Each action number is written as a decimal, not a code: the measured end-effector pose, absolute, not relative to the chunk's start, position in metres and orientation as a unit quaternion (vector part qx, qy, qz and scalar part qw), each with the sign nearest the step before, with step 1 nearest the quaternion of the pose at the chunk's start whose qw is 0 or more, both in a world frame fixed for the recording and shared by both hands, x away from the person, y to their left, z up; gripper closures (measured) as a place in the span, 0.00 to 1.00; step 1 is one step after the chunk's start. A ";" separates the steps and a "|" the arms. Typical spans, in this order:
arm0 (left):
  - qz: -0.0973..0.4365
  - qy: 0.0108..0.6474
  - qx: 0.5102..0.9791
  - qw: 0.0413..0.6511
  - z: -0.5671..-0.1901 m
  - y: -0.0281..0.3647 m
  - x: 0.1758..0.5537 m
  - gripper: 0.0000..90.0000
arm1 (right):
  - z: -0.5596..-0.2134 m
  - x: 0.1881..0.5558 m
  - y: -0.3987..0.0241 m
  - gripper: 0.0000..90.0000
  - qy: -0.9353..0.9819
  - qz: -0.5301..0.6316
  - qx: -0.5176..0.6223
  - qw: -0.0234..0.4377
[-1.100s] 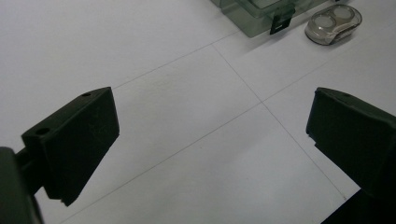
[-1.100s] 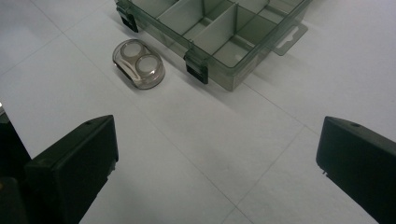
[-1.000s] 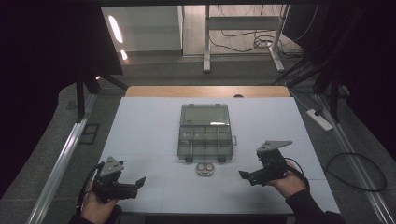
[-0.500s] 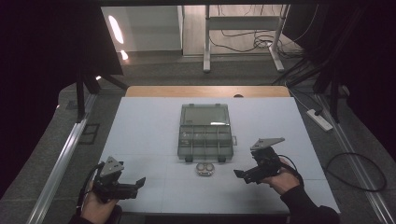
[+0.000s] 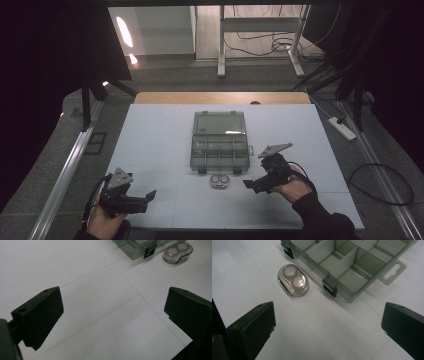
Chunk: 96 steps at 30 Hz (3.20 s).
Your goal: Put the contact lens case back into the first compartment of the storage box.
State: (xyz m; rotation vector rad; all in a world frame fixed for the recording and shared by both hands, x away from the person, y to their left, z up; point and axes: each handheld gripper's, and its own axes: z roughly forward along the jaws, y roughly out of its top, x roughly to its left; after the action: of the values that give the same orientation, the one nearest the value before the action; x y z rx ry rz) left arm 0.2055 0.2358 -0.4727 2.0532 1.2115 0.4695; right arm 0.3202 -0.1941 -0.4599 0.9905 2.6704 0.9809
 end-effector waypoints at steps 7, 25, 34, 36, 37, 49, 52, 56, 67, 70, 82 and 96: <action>0.180 0.465 0.794 0.348 -0.473 0.236 0.206 0.03 | -0.462 0.322 -0.180 0.00 0.895 0.310 0.315 0.059; 0.179 0.462 0.794 0.351 -0.473 0.236 0.205 0.03 | -0.467 0.323 -0.143 0.00 0.917 0.288 0.273 0.044; 0.180 0.461 0.795 0.351 -0.473 0.236 0.205 0.03 | -0.470 0.323 -0.128 0.00 0.923 0.283 0.260 0.028; 0.180 0.461 0.795 0.351 -0.473 0.236 0.205 0.03 | -0.471 0.323 -0.126 0.00 0.924 0.280 0.258 0.025; 0.181 0.461 0.795 0.351 -0.473 0.236 0.205 0.03 | -0.472 0.323 -0.123 0.00 0.926 0.278 0.255 0.024; 0.181 0.460 0.795 0.353 -0.472 0.236 0.204 0.03 | -0.484 0.322 -0.104 0.00 0.938 0.256 0.234 0.020; 0.181 0.459 0.795 0.353 -0.472 0.236 0.204 0.03 | -0.488 0.323 -0.099 0.00 0.941 0.250 0.229 0.019; 0.181 0.459 0.795 0.353 -0.472 0.236 0.204 0.03 | -0.492 0.324 -0.095 0.00 0.943 0.244 0.225 0.019; 0.181 0.458 0.795 0.354 -0.472 0.236 0.204 0.03 | -0.505 0.329 -0.084 0.02 0.951 0.228 0.210 0.014; 0.181 0.458 0.795 0.354 -0.472 0.236 0.204 0.03 | -0.508 0.330 -0.082 0.03 0.952 0.224 0.207 0.013; 0.181 0.458 0.795 0.354 -0.472 0.236 0.204 0.03 | -0.515 0.334 -0.077 0.23 0.959 0.213 0.181 0.037; 0.182 0.459 0.794 0.354 -0.472 0.237 0.204 0.03 | -0.509 0.336 -0.082 0.54 0.962 0.212 0.165 0.045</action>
State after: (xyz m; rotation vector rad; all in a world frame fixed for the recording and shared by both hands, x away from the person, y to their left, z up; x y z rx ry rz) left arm 0.2040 0.2366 -0.4724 2.0542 1.1879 0.4696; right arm 0.3359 -0.0816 -0.5092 0.5040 2.9395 0.6486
